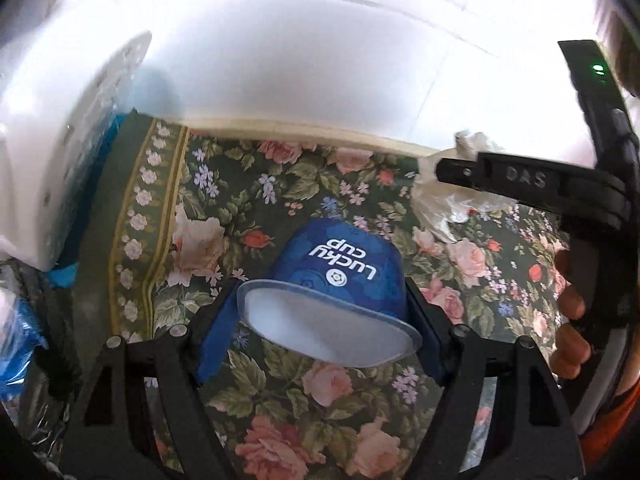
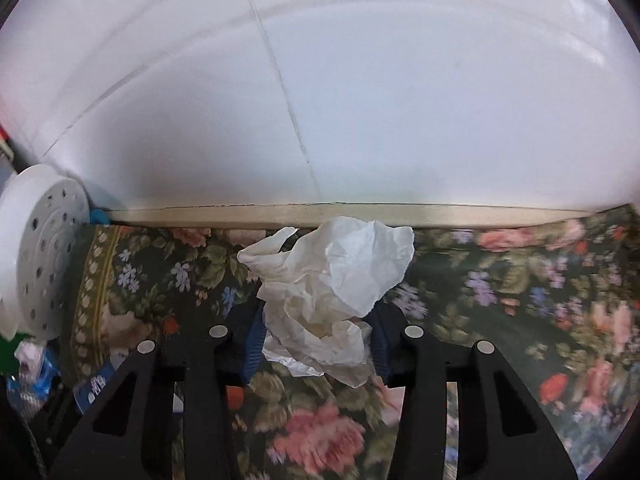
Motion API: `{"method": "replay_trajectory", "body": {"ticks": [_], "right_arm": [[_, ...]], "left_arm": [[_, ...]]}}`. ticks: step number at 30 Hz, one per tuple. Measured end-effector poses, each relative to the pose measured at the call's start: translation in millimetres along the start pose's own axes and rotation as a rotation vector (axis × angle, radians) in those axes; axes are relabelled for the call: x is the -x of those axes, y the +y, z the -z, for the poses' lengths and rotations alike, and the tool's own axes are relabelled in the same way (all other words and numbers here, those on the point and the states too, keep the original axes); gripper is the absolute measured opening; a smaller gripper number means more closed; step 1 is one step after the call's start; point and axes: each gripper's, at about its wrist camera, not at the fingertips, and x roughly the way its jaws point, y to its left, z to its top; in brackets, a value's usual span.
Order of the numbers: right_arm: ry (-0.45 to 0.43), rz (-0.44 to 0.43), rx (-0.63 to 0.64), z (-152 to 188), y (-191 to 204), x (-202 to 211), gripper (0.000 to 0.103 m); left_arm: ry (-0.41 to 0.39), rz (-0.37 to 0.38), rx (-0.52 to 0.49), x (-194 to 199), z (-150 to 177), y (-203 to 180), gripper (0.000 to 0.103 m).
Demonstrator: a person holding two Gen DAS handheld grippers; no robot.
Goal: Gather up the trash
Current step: 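Lift the blue cup and white tissue off the counter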
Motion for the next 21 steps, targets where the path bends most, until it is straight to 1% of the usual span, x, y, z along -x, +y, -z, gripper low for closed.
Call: {"method": "replay_trajectory", "body": {"ticks": [2, 5, 9, 11, 13, 14, 15, 18, 21], "right_arm": [[-0.023, 0.018, 0.016, 3, -2, 16, 0.04], [-0.067, 0.032, 0.037, 15, -5, 51, 0.04], [-0.126, 0.042, 0.05, 38, -19, 105, 0.04], [-0.143, 0.028, 0.045, 51, -30, 123, 0.04], [-0.146, -0.024, 0.021, 67, -44, 148, 0.04], [-0.145, -0.039, 0.019, 70, -42, 153, 0.04], [-0.151, -0.048, 0.018, 80, -47, 165, 0.041], [-0.168, -0.054, 0.033, 105, -54, 186, 0.041], [-0.175, -0.072, 0.053, 137, -65, 212, 0.041]], "left_arm": [[-0.012, -0.001, -0.011, 10, 2, -8, 0.076], [-0.027, -0.009, -0.029, 26, 6, -20, 0.076], [-0.05, -0.023, -0.041, 50, 16, -38, 0.076], [-0.069, -0.036, -0.041, 64, 22, -49, 0.076], [-0.09, -0.046, -0.039, 81, 29, -61, 0.076], [-0.099, -0.052, -0.038, 88, 32, -66, 0.076], [-0.112, -0.059, -0.037, 98, 38, -73, 0.076], [-0.142, -0.084, -0.027, 125, 58, -92, 0.076], [-0.161, -0.101, 0.009, 151, 84, -107, 0.076]]}}
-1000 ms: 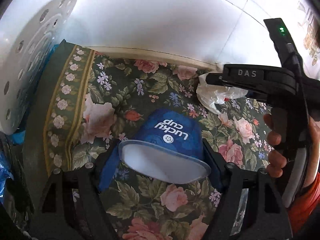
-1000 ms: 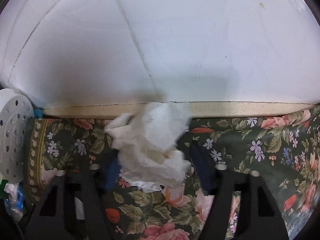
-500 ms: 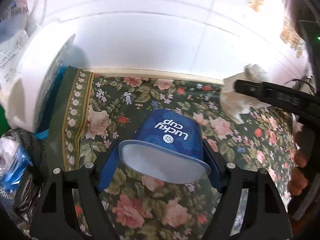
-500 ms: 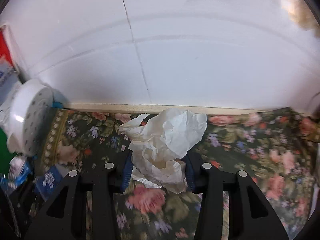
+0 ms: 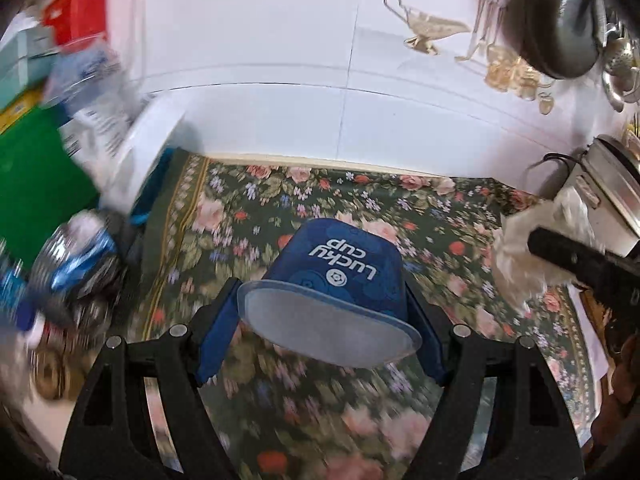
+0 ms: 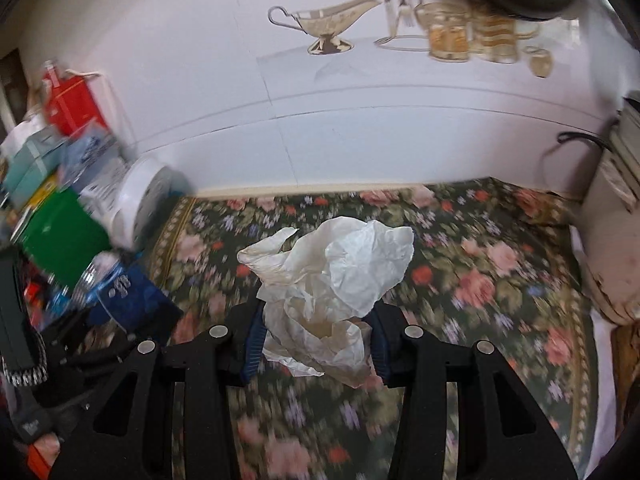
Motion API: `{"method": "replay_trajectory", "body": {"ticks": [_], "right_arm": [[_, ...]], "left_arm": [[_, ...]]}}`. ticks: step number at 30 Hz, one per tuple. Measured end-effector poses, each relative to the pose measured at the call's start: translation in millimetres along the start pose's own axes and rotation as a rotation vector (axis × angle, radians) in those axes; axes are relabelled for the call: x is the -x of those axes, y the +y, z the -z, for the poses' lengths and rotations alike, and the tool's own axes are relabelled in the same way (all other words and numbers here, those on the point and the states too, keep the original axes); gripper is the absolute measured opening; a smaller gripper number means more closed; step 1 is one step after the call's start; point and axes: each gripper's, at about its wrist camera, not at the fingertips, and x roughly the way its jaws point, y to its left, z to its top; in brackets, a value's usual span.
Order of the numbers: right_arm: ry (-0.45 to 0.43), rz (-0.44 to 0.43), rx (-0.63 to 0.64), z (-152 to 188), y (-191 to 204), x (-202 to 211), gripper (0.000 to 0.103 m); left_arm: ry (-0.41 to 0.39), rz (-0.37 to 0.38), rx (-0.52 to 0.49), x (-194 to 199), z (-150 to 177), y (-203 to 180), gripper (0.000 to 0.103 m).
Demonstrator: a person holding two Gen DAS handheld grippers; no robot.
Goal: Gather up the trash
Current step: 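Lift the blue cup and white tissue off the counter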
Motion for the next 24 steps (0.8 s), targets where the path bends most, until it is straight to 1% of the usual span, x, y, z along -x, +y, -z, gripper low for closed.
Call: {"method": "replay_trajectory", "body": {"ticks": [3, 6, 9, 13, 17, 20, 21, 24], "right_arm": [[0.003, -0.012, 0.023, 23, -4, 29, 0.041], [0.004, -0.006, 0.049, 44, -5, 58, 0.041], [0.004, -0.008, 0.048, 62, -5, 83, 0.041], [-0.007, -0.007, 0.028, 87, -4, 110, 0.041], [-0.022, 0.01, 0.003, 109, 3, 133, 0.041], [-0.031, 0.038, -0.032, 134, 13, 149, 0.041], [-0.033, 0.052, -0.043, 143, 16, 154, 0.041], [-0.026, 0.085, -0.082, 173, 31, 168, 0.041]], "left_arm": [[-0.007, -0.006, 0.042, 29, 23, -9, 0.076], [-0.015, -0.017, 0.057, 57, 41, -16, 0.076], [-0.024, -0.019, 0.057, 85, 55, -21, 0.076], [-0.047, -0.021, 0.027, 118, 73, -23, 0.076], [-0.056, 0.008, -0.006, 142, 92, -19, 0.076], [-0.052, 0.038, -0.031, 154, 111, -12, 0.076], [-0.045, 0.057, -0.041, 160, 121, -9, 0.076], [-0.018, 0.08, -0.072, 175, 151, 1, 0.076]]}}
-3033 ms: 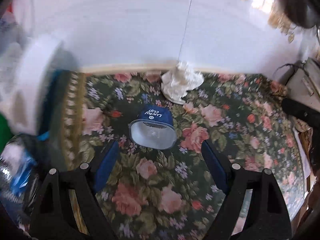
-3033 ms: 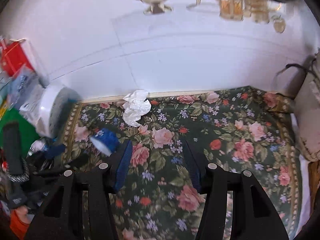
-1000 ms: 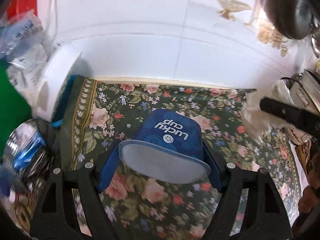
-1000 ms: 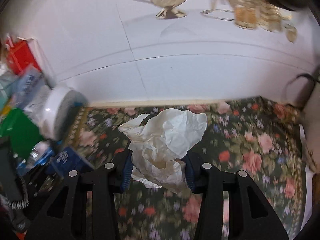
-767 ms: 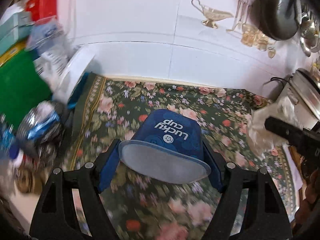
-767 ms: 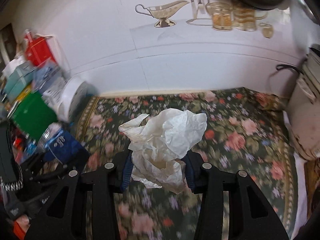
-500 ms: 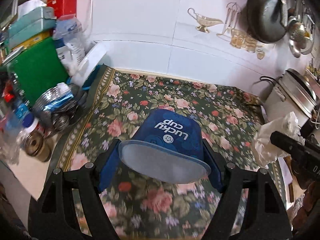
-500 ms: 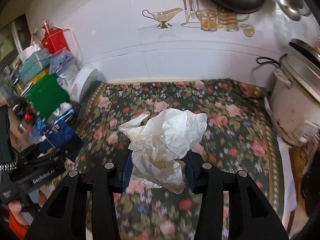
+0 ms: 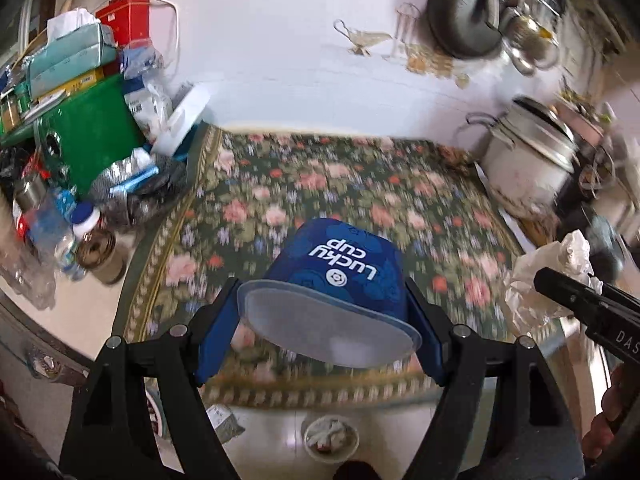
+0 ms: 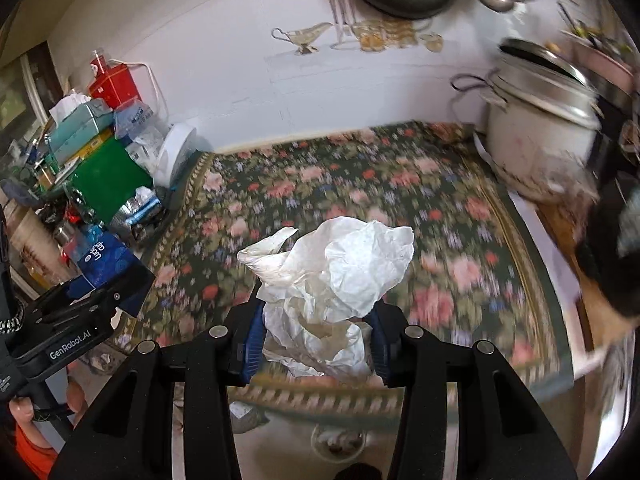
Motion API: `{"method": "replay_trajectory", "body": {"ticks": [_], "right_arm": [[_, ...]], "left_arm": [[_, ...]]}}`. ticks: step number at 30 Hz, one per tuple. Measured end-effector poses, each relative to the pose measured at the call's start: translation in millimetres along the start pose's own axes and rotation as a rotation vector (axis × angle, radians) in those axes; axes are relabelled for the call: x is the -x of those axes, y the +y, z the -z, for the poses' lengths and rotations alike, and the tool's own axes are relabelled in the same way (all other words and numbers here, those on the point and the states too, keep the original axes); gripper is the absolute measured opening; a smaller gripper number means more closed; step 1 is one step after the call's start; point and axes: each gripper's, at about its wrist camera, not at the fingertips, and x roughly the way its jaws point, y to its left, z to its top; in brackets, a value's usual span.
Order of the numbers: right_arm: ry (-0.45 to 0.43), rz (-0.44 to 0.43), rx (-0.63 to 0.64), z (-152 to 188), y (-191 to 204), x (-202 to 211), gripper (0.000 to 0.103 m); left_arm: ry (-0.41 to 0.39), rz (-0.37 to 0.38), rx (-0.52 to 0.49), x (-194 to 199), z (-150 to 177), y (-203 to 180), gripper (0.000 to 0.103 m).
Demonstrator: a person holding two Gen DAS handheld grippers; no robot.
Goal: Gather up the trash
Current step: 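Lift the blue cup and white tissue off the counter, then carry the blue cup and tissue down over the white bucket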
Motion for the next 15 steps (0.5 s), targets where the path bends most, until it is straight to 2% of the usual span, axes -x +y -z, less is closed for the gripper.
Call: {"method": "replay_trajectory", "body": {"ticks": [4, 9, 15], "right_arm": [[0.029, 0.003, -0.043, 41, 11, 11, 0.041], [0.081, 0.048, -0.082, 91, 18, 17, 0.041], [0.176, 0.085, -0.122, 147, 4, 10, 0.041]], "left_arm": [[0.051, 0.014, -0.068, 11, 42, 5, 0.076], [0.134, 0.028, -0.129, 12, 92, 0, 0.076], [0.272, 0.077, -0.174, -21, 153, -23, 0.076]]}}
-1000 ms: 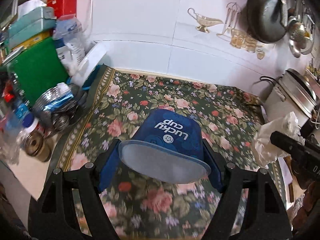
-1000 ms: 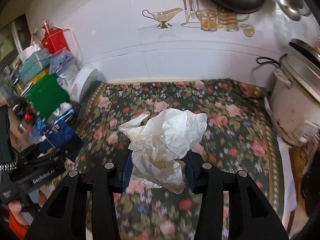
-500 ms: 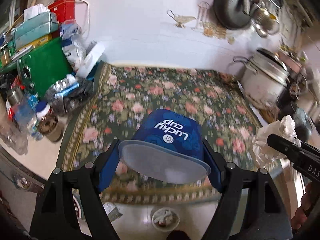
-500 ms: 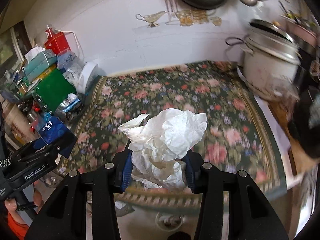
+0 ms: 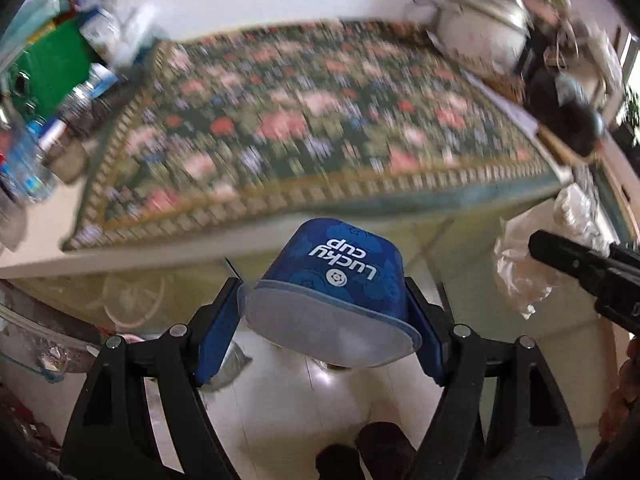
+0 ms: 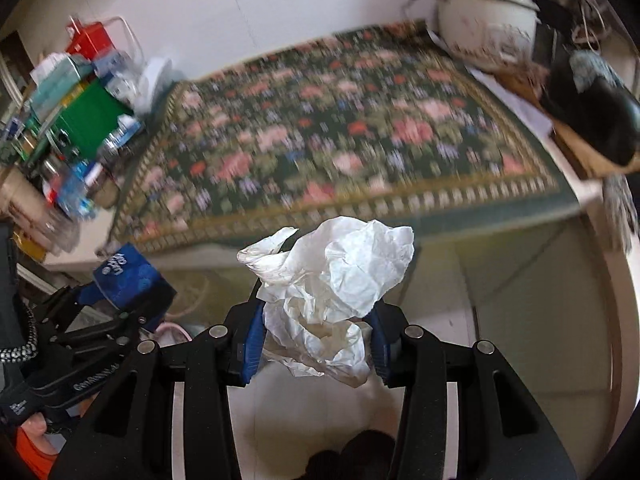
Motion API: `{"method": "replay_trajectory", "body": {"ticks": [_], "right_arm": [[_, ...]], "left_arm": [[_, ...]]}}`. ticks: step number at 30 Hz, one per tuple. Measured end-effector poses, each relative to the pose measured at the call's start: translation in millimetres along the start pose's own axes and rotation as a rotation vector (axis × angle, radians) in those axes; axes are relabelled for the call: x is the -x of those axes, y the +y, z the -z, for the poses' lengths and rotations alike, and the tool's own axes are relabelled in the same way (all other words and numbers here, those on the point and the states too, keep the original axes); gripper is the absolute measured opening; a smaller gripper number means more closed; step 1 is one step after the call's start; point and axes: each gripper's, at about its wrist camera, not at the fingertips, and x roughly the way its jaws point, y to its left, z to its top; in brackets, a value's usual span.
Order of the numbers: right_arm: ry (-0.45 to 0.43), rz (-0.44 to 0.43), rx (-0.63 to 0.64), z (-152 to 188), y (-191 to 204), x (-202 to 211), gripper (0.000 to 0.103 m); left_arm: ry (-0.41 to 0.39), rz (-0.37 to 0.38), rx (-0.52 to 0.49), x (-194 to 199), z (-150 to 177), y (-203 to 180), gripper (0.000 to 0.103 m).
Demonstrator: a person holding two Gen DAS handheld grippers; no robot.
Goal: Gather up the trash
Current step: 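Carry the blue cup and tissue down over the white bucket, then open the left tool to drop the cup while the right tool drops the tissue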
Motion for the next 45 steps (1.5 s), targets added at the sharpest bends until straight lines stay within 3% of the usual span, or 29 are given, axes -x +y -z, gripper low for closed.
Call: {"method": "replay_trajectory", "body": {"ticks": [5, 9, 16, 20, 26, 30, 37, 45], "right_arm": [[0.05, 0.033, -0.022, 35, -25, -23, 0.041], [0.104, 0.04, -0.043, 62, -57, -66, 0.041], [0.149, 0.032, -0.048, 117, -110, -170, 0.041], [0.173, 0.025, -0.059, 152, -137, -246, 0.041], [0.195, -0.004, -0.055, 191, -160, -341, 0.041], [0.184, -0.027, -0.012, 207, -160, -379, 0.041], [0.146, -0.081, 0.048, 224, -144, -412, 0.044], [0.13, -0.119, 0.089, 226, -132, -433, 0.044]], "left_arm": [[0.08, 0.021, -0.018, -54, 34, -23, 0.076], [0.134, 0.025, -0.001, -118, 69, -35, 0.076], [0.222, 0.025, 0.107, -265, 147, -39, 0.076], [0.298, 0.088, 0.181, -355, 194, -35, 0.076], [0.35, 0.117, 0.18, -451, 242, -36, 0.076], [0.344, 0.155, 0.157, -481, 265, -35, 0.076], [0.254, 0.118, 0.077, -505, 296, -30, 0.076], [0.219, 0.152, 0.154, -516, 308, -16, 0.076]]}}
